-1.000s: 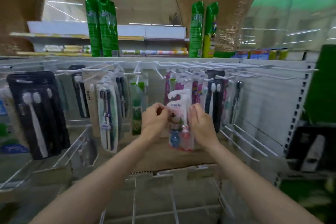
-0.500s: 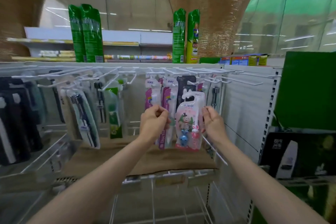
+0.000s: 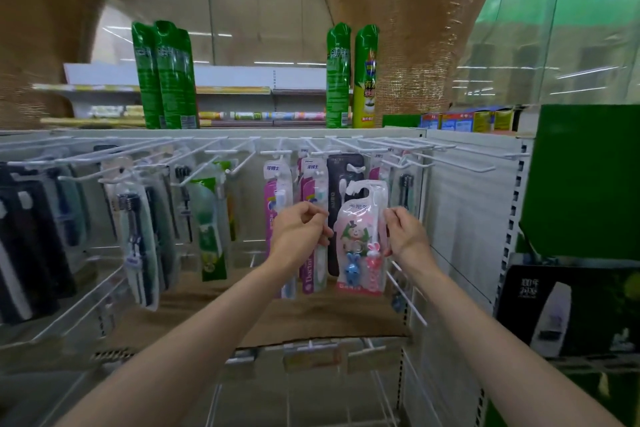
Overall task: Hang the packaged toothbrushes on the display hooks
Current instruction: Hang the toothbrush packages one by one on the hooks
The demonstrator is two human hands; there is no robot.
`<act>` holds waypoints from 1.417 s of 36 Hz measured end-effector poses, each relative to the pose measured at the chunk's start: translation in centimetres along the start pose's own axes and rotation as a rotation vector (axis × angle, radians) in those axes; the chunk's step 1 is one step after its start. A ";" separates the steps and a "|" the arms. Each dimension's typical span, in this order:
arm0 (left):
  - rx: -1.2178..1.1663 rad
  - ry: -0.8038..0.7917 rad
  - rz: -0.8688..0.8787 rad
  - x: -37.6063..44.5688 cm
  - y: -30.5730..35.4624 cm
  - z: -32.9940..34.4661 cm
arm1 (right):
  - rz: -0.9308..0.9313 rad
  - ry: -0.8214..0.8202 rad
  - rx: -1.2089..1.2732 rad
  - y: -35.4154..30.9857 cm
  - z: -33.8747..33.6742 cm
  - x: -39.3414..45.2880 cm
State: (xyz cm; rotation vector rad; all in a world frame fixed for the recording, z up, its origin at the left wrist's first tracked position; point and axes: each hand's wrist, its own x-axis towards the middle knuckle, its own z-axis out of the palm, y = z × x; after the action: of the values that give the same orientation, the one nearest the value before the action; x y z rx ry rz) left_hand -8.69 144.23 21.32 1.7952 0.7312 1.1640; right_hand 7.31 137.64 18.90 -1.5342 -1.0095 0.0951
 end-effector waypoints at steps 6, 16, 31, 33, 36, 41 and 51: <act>0.034 -0.087 0.003 0.5 -0.3 1.5 | 0.021 0.094 -0.016 0.4 -0.6 0.3; 0.139 -0.014 0.046 1.2 -0.3 4.6 | -0.163 0.075 -0.033 1.1 -3.6 1.7; 0.334 0.129 -0.210 1.0 0.1 8.9 | -0.578 0.044 -0.158 0.2 -4.4 2.3; 0.308 0.140 -0.204 1.0 0.3 9.0 | -0.574 0.043 -0.130 -0.8 -4.2 2.6; 0.243 0.193 -0.202 0.6 0.8 9.1 | -0.559 -0.019 -0.064 -1.2 -4.2 2.9; 0.066 0.173 -0.289 0.4 0.9 8.7 | -0.472 -0.181 -0.120 -1.7 -3.6 3.8; -0.195 0.133 -0.368 1.1 0.2 8.0 | -0.396 -0.284 -0.417 -2.9 -4.2 6.2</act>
State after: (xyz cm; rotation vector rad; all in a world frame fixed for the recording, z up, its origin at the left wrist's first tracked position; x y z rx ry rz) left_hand -0.92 142.38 20.32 1.3625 0.9457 1.0700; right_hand 12.03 138.01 25.43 -1.6888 -1.6205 -0.1927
